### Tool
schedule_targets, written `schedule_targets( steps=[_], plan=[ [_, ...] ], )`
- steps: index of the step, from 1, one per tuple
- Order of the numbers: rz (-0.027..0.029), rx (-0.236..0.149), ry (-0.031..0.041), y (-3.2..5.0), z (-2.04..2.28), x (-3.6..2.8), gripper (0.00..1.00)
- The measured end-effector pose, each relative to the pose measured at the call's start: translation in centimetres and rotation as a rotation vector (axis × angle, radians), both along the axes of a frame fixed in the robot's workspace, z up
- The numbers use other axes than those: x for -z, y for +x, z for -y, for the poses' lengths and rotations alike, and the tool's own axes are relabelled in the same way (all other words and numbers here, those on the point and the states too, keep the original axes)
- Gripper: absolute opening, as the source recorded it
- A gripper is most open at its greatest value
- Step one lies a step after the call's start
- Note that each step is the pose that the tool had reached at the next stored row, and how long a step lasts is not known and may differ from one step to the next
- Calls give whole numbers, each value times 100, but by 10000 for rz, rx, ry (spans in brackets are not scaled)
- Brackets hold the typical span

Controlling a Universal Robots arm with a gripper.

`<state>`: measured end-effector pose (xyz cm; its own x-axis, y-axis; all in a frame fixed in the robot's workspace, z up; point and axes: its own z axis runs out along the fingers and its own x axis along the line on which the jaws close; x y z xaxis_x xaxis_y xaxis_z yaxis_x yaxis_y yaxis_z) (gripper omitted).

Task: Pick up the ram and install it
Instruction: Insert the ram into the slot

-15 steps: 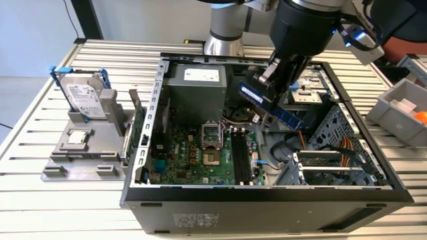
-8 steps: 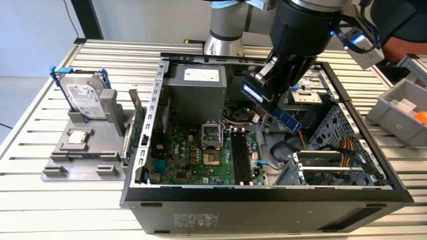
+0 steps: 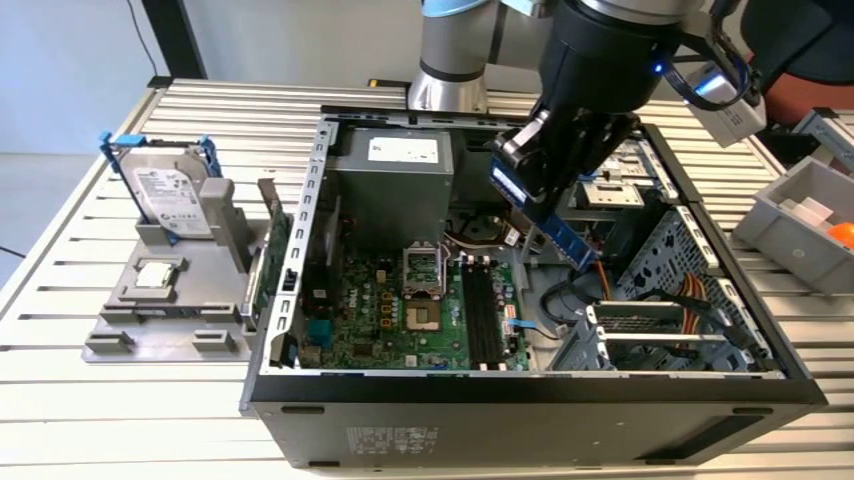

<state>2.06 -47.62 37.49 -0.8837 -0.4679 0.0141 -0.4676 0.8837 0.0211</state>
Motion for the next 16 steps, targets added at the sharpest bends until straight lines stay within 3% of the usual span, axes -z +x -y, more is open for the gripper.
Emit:
schedule_targets(
  steps=[16],
  plan=[
    [0,2220,0,0,0,7,0]
  ],
)
